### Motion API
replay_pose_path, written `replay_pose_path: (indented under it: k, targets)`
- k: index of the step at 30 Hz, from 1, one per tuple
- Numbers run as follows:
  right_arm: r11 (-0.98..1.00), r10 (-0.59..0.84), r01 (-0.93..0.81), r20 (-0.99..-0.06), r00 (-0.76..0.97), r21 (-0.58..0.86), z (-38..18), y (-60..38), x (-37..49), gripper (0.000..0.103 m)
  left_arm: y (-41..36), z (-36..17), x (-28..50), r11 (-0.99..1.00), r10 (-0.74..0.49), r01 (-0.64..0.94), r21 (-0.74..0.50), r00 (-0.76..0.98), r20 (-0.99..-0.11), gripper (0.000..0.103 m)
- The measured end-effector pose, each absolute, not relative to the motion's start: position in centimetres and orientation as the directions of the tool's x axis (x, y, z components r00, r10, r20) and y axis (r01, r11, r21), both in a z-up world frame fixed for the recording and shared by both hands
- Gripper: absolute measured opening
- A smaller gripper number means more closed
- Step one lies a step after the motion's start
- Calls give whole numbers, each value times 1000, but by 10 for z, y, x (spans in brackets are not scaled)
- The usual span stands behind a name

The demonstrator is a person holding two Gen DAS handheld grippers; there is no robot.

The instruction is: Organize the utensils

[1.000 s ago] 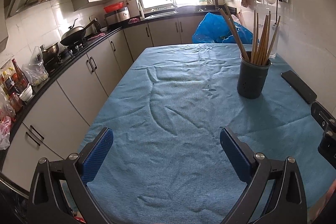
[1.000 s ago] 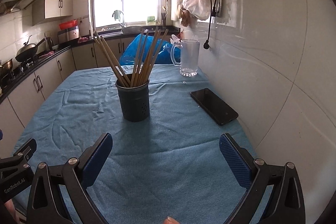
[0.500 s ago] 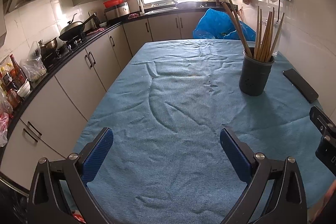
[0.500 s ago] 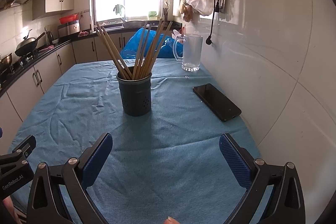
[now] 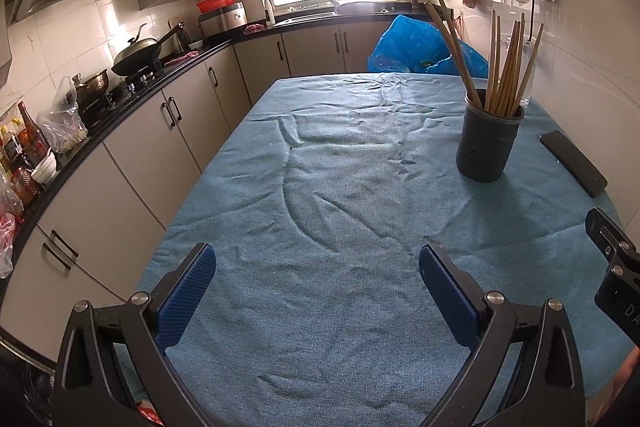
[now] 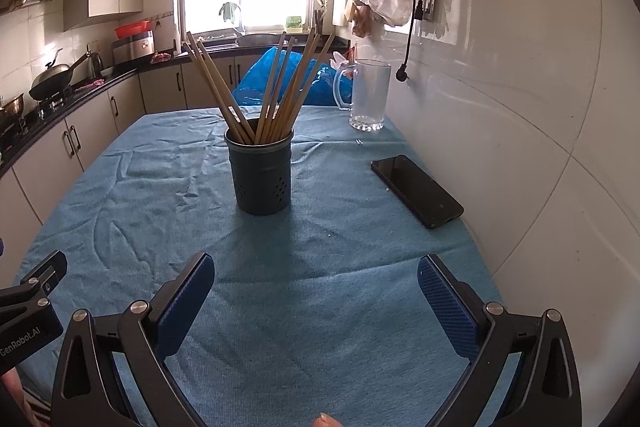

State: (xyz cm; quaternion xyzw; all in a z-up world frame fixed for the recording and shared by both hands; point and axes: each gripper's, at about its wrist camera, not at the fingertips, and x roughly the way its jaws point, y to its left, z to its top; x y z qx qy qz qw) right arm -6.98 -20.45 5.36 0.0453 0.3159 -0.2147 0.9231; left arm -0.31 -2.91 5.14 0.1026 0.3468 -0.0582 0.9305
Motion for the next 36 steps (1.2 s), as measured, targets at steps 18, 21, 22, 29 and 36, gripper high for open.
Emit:
replay_pose_path:
  k: [18, 21, 22, 29, 36]
  targets:
    - [905, -361, 422, -613, 703, -48, 50, -207, -67, 103, -31, 47, -3, 971, -37, 183, 155, 753, -657, 101]
    - [905, -361, 422, -613, 703, -49, 49, -207, -67, 103, -31, 47, -3, 971, -37, 184, 155, 752, -658, 101]
    - [905, -361, 422, -613, 703, -48, 49, -207, -67, 103, -31, 47, -3, 971, -37, 184, 155, 752, -658, 101]
    - [906, -361, 421, -613, 703, -50, 48, -207, -68, 103, -32, 48, -3, 970, -41, 187, 154, 753, -657, 101]
    - [906, -359, 420, -612, 704, -49, 47, -207, -68, 103, -33, 49, -5, 970, -43, 188, 153, 753, -656, 101]
